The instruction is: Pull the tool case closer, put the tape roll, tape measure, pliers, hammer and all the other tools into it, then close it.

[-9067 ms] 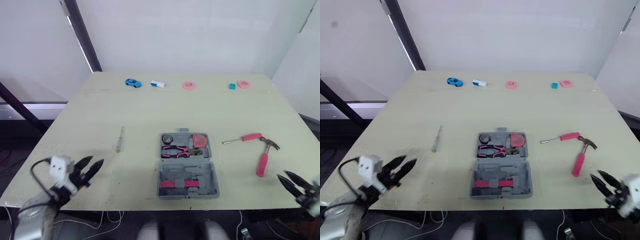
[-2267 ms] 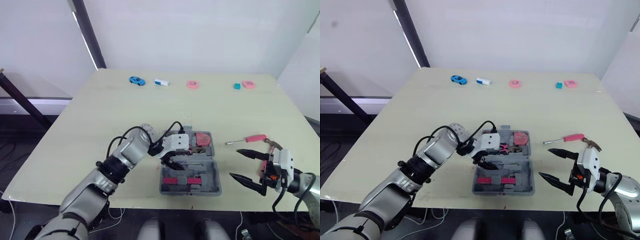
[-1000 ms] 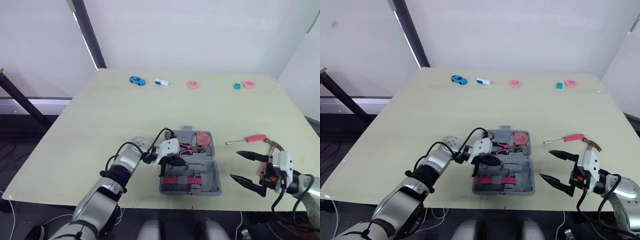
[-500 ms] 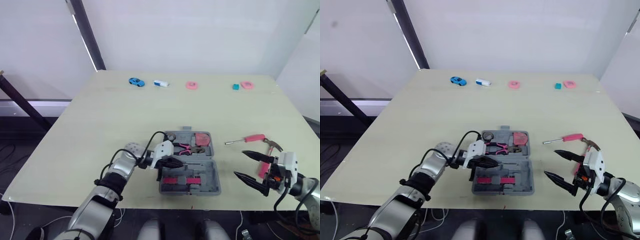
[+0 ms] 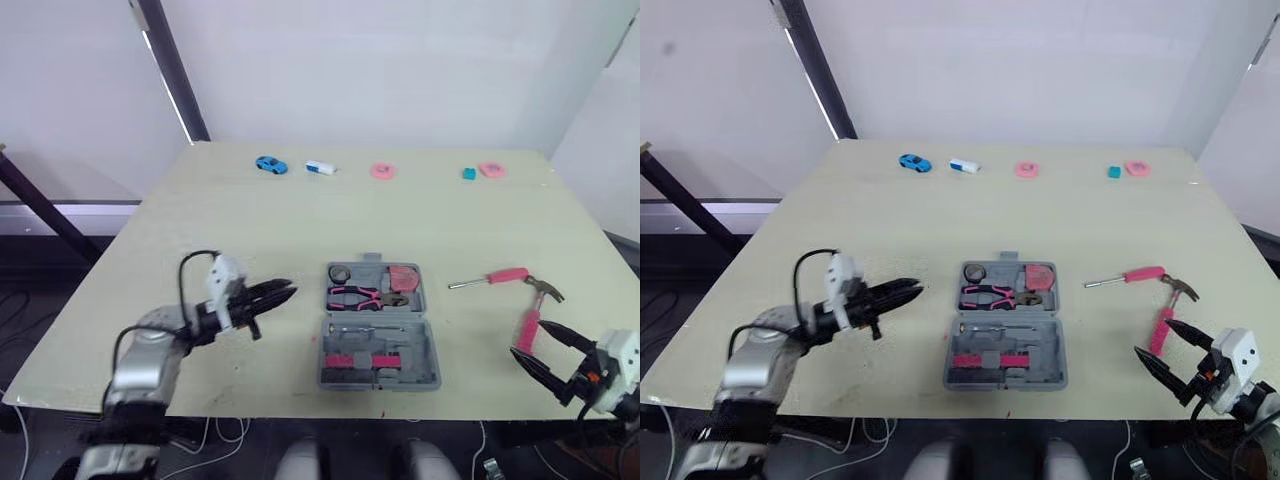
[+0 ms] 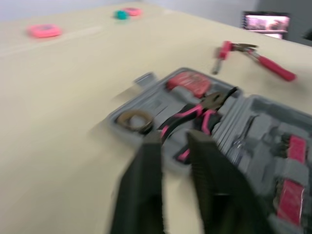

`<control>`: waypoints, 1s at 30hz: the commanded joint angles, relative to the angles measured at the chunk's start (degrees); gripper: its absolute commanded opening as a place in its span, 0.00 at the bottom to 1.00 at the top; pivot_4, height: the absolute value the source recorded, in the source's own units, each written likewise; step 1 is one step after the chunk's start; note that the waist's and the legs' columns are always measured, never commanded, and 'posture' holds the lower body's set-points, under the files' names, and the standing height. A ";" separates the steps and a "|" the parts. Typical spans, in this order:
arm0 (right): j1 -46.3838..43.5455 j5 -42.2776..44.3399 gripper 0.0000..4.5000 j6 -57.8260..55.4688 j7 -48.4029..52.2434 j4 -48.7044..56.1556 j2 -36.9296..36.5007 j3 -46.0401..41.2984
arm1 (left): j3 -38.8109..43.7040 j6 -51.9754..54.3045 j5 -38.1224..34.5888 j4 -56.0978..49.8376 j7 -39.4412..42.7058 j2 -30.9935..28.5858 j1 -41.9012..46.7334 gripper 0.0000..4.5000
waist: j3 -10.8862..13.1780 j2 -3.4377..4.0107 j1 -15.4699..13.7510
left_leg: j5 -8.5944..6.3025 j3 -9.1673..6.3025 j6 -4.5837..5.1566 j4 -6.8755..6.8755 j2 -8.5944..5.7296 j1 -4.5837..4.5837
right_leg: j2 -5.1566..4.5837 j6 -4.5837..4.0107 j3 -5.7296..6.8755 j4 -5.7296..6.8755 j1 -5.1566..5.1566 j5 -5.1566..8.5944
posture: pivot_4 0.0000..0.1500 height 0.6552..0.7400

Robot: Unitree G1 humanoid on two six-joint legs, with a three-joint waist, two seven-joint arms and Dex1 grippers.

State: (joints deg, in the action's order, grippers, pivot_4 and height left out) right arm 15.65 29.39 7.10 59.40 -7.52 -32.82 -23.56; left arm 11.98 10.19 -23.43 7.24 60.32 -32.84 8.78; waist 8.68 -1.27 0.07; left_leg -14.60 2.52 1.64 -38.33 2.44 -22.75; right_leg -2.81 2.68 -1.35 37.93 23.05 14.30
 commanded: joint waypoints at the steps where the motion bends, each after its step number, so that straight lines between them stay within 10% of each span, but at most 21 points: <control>1: 1.60 0.81 1.00 2.09 -1.48 -0.38 0.11 -4.12 | 5.06 -2.64 -0.90 -1.67 -2.80 -1.13 -3.51 0.63 | 0.00 0.00 -0.03 | 0.00 0.00 0.00 0.00 0.00 0.00 | -0.01 -0.01 0.00 0.00 0.00 0.01 | 1.00 1.00; 5: 6.73 3.06 1.00 1.72 -0.92 -0.26 0.60 -8.00 | 10.80 -4.62 -1.14 -1.97 -4.57 -2.21 -12.99 0.98 | -0.01 0.02 0.35 | -0.01 0.01 0.00 0.10 0.15 0.07 | -0.08 -0.06 -0.09 -0.03 0.01 0.04 | 1.00 1.00; 30: 6.14 1.06 1.00 1.08 -5.77 -2.08 2.77 -8.50 | 10.26 -7.58 -2.84 -0.99 0.50 -5.16 -11.09 0.98 | -0.01 0.03 0.36 | -0.02 0.13 -0.02 0.15 0.27 0.08 | -0.35 -0.09 -0.05 -0.10 0.06 0.04 | 1.00 1.00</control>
State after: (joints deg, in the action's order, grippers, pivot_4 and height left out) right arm 22.12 30.58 8.70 54.75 -11.60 -30.16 -32.12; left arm 22.62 3.11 -25.06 9.05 59.65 -36.80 -3.42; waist 8.67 -1.24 0.43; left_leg -14.62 2.65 1.62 -38.18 2.71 -22.67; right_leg -3.16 2.59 -1.40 37.84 23.11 14.34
